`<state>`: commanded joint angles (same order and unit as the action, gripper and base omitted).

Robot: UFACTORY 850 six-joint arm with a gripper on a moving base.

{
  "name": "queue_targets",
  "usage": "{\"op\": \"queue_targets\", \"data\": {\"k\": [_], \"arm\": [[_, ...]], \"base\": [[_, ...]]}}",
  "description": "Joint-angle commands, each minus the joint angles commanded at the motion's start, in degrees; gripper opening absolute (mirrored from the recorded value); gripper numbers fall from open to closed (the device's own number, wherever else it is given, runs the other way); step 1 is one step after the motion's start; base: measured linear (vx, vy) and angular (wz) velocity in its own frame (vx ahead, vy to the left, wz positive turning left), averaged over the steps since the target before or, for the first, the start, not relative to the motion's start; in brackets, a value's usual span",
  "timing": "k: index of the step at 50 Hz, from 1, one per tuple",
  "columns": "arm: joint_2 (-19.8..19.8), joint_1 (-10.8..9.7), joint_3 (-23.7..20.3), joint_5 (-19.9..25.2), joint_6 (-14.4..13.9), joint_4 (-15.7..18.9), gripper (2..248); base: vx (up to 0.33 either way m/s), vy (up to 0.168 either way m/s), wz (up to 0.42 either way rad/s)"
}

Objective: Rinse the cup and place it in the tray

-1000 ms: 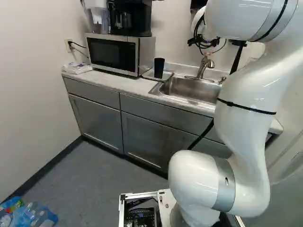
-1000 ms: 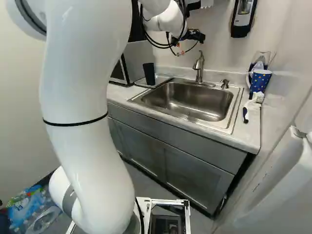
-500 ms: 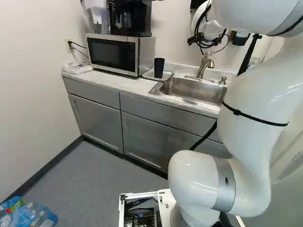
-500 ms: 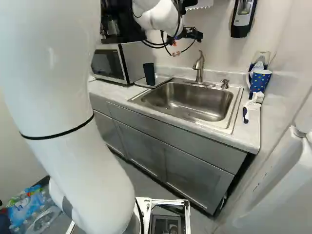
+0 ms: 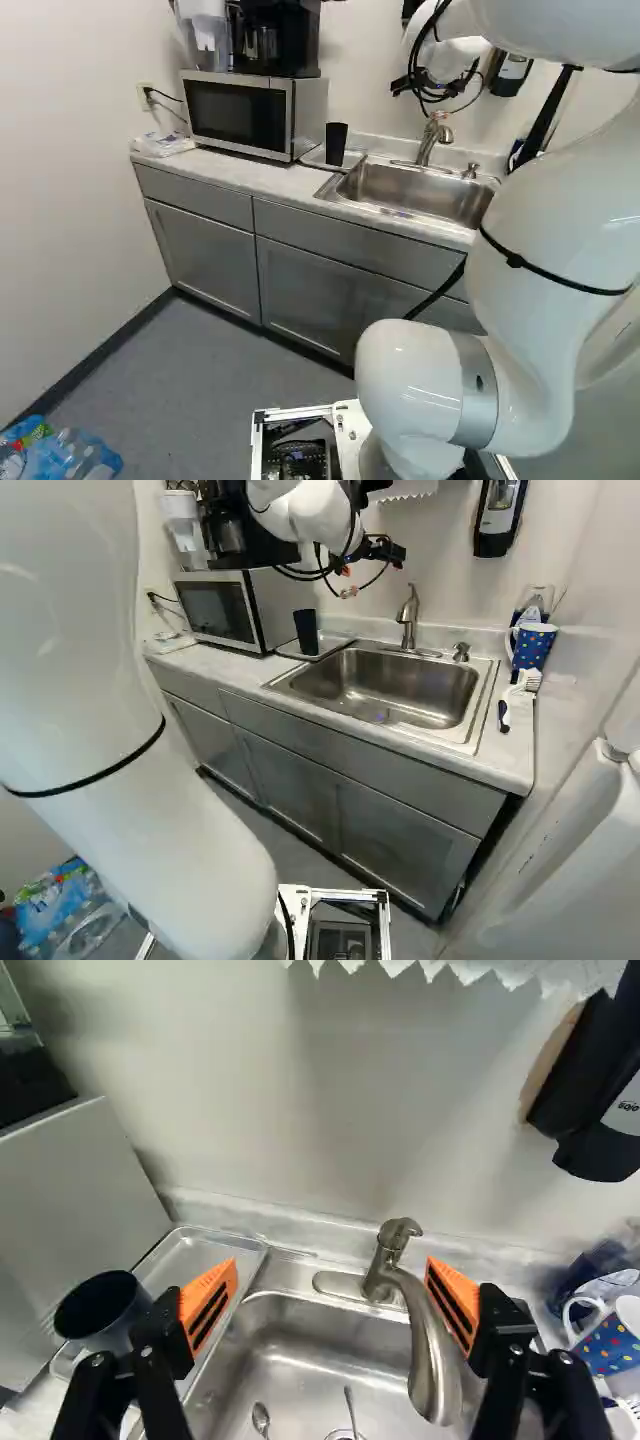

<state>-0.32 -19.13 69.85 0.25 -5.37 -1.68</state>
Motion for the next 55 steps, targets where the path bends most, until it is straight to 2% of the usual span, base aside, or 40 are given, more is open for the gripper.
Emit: {"op": "queue_targets", "data": {"k": [12, 55], "arm": [[1.6, 0.6, -1.6, -2.6, 0.0, 0.0, 247], [1.6, 0.7, -1.6, -16.7, 0.0, 0.0, 247]], "base": [[0.000, 0.000, 0.000], [0.000, 0.000, 0.000]]}}
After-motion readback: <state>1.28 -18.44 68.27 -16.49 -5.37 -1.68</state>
